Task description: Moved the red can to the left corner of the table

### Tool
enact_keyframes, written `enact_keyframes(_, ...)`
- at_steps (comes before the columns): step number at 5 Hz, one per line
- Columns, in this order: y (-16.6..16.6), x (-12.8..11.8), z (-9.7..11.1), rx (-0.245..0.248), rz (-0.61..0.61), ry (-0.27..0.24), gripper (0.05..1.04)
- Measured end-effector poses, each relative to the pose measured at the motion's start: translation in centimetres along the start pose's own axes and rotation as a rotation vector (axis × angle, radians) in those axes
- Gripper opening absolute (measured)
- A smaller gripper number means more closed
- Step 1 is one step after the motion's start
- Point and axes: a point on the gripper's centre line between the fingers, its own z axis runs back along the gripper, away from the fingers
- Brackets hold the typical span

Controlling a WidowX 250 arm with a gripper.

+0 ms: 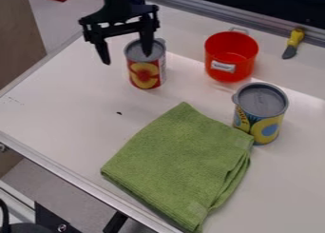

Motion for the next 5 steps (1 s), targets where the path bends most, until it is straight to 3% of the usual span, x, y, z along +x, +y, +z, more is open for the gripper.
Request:
enact_keyframes(2,-3.2,-2.3,-0.7,-0.029,0.248,-0.029,1.000)
enact_keyframes(3,-4.8,-3.0,-0.9,-0.038,0.464,-0.097,1.000)
enact_keyframes(4,-5.9,-3.0,-2.0,-0.006,0.589,-0.099,1.000)
enact_keyframes(5,-6.8,-1.5,-3.1,-0.001,0.726,-0.126,1.000)
